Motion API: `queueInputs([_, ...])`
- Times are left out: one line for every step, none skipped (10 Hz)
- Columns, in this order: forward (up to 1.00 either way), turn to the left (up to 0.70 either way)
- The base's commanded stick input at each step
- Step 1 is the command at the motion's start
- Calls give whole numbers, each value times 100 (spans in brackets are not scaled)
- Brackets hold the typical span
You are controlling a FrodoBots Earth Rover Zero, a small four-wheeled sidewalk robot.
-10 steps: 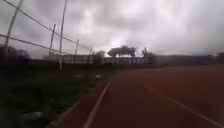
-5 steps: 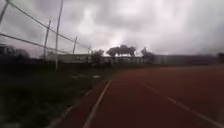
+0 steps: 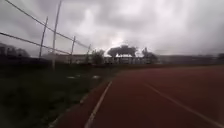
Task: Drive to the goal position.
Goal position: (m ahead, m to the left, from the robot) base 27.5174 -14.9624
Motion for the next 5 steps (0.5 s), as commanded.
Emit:
queueInputs([70,-25])
queueInputs([70,-25])
queueInputs([70,-25])
queueInputs([70,-16])
queueInputs([70,-1])
